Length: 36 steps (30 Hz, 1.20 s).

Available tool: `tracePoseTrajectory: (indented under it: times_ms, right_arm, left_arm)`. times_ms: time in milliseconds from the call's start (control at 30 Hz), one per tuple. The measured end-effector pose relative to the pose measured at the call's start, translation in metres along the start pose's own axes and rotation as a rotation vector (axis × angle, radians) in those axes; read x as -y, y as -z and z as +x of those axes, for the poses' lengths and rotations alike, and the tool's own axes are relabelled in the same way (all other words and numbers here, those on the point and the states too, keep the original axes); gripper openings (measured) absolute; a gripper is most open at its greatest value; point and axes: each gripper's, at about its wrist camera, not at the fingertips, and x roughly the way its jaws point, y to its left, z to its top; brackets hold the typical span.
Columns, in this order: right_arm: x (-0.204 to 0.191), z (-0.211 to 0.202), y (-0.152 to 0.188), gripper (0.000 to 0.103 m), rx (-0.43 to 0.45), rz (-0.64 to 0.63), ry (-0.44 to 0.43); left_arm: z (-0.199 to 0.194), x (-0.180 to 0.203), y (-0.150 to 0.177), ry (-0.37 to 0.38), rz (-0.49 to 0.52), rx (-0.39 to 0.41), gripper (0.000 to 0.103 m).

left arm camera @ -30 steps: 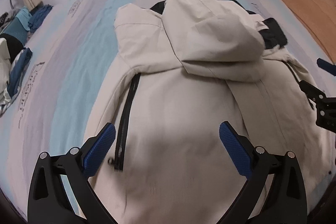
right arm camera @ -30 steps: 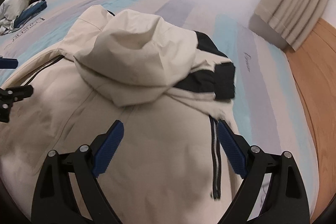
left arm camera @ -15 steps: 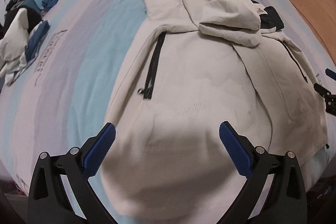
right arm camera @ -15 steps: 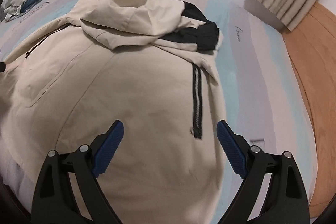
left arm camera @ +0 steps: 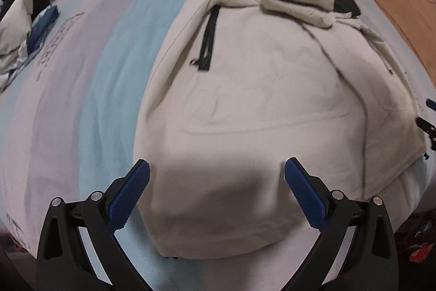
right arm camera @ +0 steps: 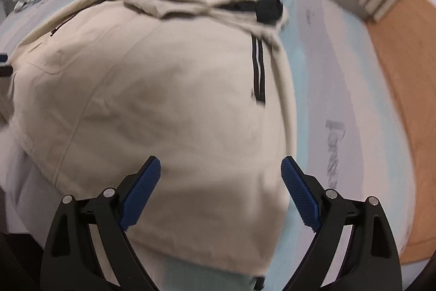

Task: Fold large clothes
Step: 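Move both open tools over the jacket toward its hem, then close the right tool on the hem while the left tool grips the hem too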

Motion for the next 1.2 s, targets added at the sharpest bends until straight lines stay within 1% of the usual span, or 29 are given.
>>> tracePoseTrajectory:
  times_ms: [100,133,200,267,333,500,567,667,733,767,833,867,933,1033,1100,1200]
  right_arm:
    - [0.024,0.001,0.01,0.086,-0.045,0.098,-0.047]
    - [0.031,0.002,0.012,0.086,-0.056,0.117,-0.05]
    - [0.046,0.006,0.019,0.086,-0.091,0.159,-0.072]
    - [0.054,0.009,0.024,0.086,-0.112,0.182,-0.083]
    - [0.06,0.015,0.029,0.086,-0.136,0.203,-0.114]
    - [0.073,0.031,0.035,0.086,-0.204,0.28,-0.25]
    - [0.074,0.035,0.034,0.086,-0.218,0.274,-0.254]
    - [0.073,0.039,0.03,0.085,-0.227,0.264,-0.271]
    - [0.07,0.04,0.025,0.077,-0.226,0.252,-0.29]
    - [0.068,0.039,0.023,0.076,-0.224,0.241,-0.294]
    - [0.064,0.042,0.019,0.07,-0.235,0.228,-0.298]
    - [0.063,0.045,0.018,0.069,-0.241,0.221,-0.283]
    - [0.063,0.051,0.017,0.063,-0.26,0.213,-0.251]
    - [0.065,0.058,0.014,0.064,-0.269,0.265,-0.258]
    - [0.065,0.058,0.012,0.065,-0.266,0.276,-0.262]
    - [0.062,0.059,0.011,0.065,-0.264,0.278,-0.259]
  left_arm:
    - [0.0,-0.004,0.007,0.014,-0.024,-0.001,0.097]
    - [0.0,-0.005,0.008,0.021,-0.027,-0.003,0.097]
    - [0.0,-0.008,0.01,0.054,-0.031,-0.002,0.097]
    - [0.002,-0.012,0.009,0.062,-0.034,-0.023,0.097]
    - [0.004,-0.013,0.01,0.063,-0.021,-0.046,0.097]
    - [0.011,-0.014,0.013,0.048,0.014,-0.11,0.097]
    - [0.013,-0.016,0.013,0.059,0.009,-0.131,0.097]
    - [0.013,-0.021,0.012,0.071,-0.012,-0.138,0.097]
    - [0.013,-0.025,0.013,0.069,-0.015,-0.134,0.097]
    - [0.013,-0.028,0.013,0.066,-0.016,-0.133,0.097]
    - [0.012,-0.034,0.013,0.081,-0.039,-0.129,0.097]
    - [0.011,-0.038,0.013,0.085,-0.051,-0.128,0.097]
    - [0.011,-0.043,0.012,0.085,-0.06,-0.13,0.097]
    - [0.014,-0.048,0.011,0.079,-0.059,-0.142,0.097]
    - [0.015,-0.053,0.009,0.057,-0.061,-0.141,0.097]
    - [0.021,-0.06,0.008,0.09,-0.091,-0.162,0.097]
